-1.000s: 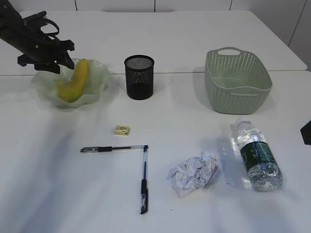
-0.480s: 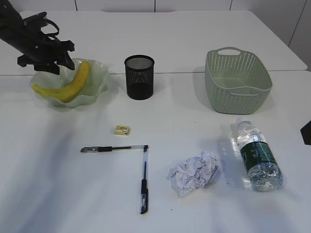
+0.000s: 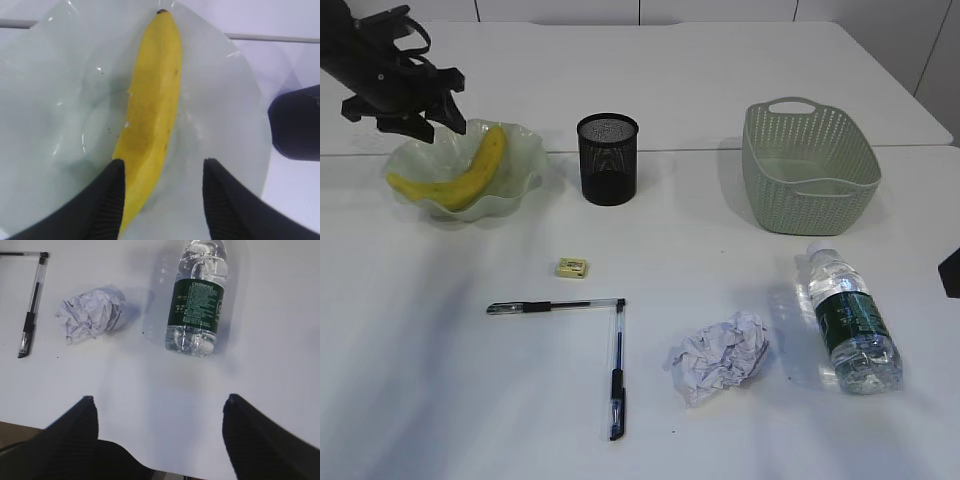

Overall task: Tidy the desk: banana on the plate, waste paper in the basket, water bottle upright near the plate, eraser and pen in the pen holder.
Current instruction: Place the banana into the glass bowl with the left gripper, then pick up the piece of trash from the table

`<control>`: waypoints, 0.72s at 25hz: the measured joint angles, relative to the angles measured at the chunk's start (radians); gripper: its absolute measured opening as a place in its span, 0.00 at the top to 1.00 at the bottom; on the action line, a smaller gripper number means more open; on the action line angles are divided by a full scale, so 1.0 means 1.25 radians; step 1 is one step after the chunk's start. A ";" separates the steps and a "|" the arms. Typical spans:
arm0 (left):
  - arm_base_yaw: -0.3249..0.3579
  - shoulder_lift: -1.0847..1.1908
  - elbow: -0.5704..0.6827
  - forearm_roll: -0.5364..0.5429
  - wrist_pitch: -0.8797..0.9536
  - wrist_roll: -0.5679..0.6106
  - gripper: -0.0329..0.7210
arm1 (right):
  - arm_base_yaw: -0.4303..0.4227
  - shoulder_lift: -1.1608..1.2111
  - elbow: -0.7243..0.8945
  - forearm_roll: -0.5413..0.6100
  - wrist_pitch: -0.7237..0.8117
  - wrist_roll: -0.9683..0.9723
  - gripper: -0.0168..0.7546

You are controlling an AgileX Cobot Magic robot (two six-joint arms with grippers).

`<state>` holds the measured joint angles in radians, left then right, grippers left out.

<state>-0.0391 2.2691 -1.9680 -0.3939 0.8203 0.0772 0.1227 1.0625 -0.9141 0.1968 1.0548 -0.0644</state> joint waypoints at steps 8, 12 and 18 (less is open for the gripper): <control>0.000 -0.075 0.000 0.040 0.109 0.000 0.53 | 0.000 0.000 0.000 0.000 0.000 -0.002 0.23; -0.003 -0.119 0.000 0.047 0.146 0.000 0.53 | 0.000 0.000 0.000 0.002 0.002 -0.002 0.23; -0.031 -0.192 0.000 0.049 0.191 0.000 0.53 | 0.000 0.000 0.000 0.002 0.005 -0.002 0.23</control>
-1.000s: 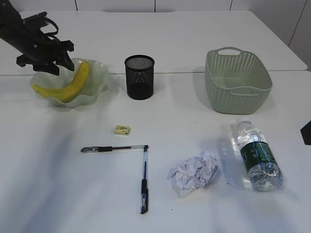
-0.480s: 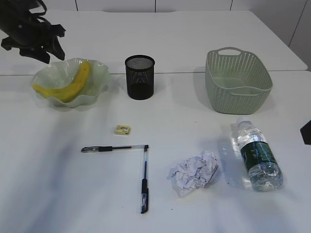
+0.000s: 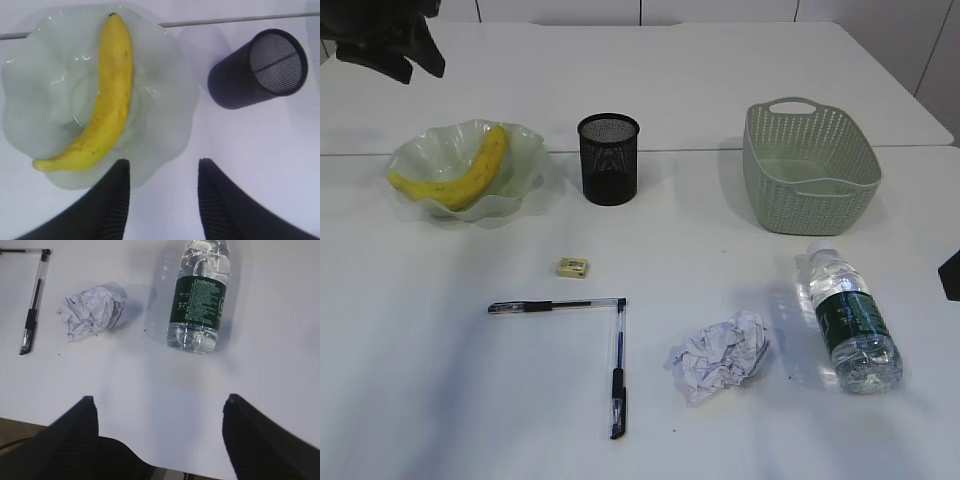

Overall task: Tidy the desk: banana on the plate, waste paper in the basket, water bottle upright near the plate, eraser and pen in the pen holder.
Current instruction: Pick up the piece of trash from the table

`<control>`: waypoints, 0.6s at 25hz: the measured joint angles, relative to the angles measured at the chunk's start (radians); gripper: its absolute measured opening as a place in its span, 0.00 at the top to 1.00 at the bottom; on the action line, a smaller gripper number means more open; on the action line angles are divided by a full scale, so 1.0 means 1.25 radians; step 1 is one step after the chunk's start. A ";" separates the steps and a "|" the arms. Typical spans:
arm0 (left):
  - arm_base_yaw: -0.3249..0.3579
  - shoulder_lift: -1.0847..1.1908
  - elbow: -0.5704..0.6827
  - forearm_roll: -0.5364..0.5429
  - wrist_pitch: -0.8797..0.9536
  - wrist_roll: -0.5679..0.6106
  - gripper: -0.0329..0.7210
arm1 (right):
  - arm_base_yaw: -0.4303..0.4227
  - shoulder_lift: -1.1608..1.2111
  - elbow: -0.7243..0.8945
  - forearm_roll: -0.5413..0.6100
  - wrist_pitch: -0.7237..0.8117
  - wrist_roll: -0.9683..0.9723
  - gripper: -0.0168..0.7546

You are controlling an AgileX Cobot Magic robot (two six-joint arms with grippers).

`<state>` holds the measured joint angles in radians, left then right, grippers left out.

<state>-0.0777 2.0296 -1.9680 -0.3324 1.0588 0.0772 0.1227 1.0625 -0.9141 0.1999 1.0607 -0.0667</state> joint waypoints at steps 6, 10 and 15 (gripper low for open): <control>-0.012 -0.024 0.000 0.051 0.090 -0.018 0.53 | 0.000 -0.002 0.000 0.000 0.000 -0.001 0.23; -0.012 -0.063 0.017 0.097 0.102 -0.041 0.53 | 0.000 -0.003 0.000 0.000 0.000 -0.001 0.23; -0.012 -0.145 0.080 0.133 0.103 -0.049 0.53 | 0.000 -0.011 0.000 0.001 0.001 -0.001 0.23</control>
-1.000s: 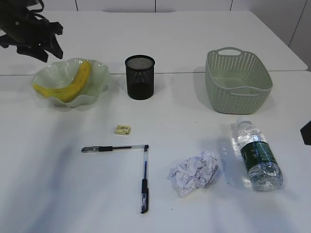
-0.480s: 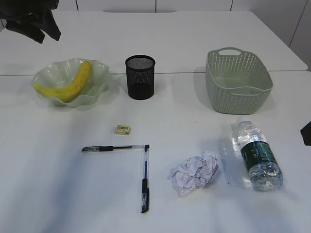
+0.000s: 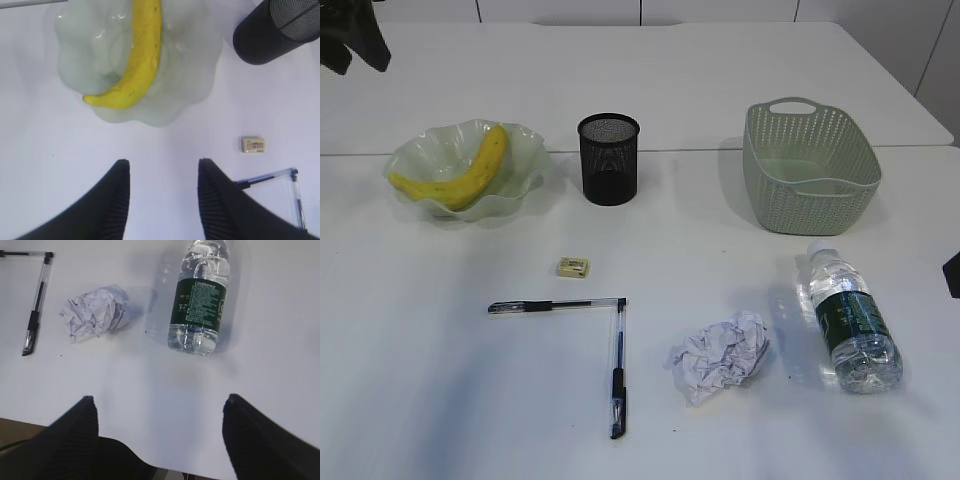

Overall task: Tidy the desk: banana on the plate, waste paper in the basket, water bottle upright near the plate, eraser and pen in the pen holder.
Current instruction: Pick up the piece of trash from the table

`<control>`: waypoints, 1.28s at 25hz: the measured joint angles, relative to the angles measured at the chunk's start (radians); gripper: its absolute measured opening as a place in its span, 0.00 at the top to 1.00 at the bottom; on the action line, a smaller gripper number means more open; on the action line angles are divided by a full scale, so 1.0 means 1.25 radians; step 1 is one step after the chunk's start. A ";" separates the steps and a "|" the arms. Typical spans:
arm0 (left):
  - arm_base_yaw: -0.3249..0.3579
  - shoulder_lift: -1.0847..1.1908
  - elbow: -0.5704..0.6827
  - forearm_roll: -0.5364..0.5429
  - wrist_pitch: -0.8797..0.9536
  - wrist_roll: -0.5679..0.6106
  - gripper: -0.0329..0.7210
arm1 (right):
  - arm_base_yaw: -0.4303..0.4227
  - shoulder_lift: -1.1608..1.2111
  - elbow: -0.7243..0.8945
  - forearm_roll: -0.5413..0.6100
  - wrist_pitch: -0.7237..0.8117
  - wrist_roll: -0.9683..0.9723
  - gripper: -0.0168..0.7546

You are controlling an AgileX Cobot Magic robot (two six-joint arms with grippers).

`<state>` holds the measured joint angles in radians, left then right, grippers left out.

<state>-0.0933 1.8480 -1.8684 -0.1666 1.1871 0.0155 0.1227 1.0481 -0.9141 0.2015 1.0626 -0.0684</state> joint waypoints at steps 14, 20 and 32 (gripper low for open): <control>0.000 -0.281 0.307 0.031 -0.030 -0.005 0.54 | 0.000 -0.001 0.000 0.000 0.006 0.000 0.23; 0.000 -0.382 0.455 0.049 -0.062 -0.005 0.54 | 0.000 -0.001 0.000 0.000 0.006 0.000 0.23; 0.000 -0.585 0.736 0.108 -0.154 -0.088 0.54 | 0.000 -0.001 0.000 0.002 0.007 -0.002 0.23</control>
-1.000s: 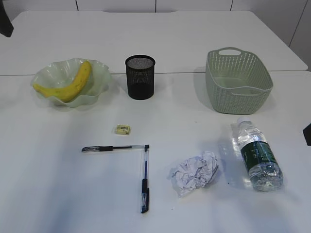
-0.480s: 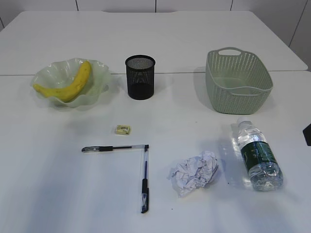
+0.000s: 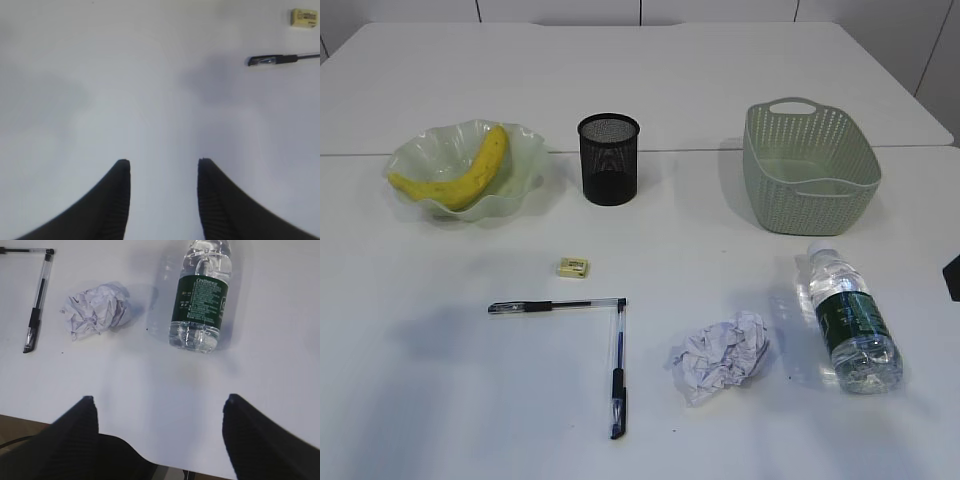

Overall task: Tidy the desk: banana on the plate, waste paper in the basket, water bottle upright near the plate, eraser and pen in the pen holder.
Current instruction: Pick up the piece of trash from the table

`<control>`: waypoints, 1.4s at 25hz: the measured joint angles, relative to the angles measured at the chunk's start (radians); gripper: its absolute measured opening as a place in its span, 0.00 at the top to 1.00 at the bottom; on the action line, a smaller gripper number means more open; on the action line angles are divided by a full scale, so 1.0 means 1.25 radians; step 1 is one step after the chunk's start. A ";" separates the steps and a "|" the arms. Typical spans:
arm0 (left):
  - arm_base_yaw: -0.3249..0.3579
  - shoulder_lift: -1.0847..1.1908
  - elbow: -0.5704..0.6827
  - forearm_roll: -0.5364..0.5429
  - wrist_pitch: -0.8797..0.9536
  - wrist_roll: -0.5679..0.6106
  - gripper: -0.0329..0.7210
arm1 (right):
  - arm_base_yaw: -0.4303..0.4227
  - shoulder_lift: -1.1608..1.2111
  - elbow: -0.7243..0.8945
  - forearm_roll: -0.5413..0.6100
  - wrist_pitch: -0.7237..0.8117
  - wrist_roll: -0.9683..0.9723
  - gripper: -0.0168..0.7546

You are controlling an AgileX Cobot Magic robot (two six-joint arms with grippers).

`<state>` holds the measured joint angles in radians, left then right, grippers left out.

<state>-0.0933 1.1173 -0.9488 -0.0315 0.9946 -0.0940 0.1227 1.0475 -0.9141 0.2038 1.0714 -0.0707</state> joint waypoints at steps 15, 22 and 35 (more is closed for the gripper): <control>0.000 -0.129 0.111 0.044 -0.012 -0.087 0.54 | 0.032 0.000 0.000 0.055 0.004 -0.052 0.23; 0.056 -0.129 0.111 0.058 -0.068 -0.121 0.54 | 0.059 0.013 0.000 0.064 0.006 -0.055 0.23; 0.194 -0.087 0.111 -0.093 -0.026 0.048 0.56 | 0.086 0.145 -0.093 0.084 0.016 -0.082 0.23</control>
<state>0.1493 1.0091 -0.8104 -0.1482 0.9622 -0.0342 0.2306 1.2282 -1.0298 0.3094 1.0918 -0.1738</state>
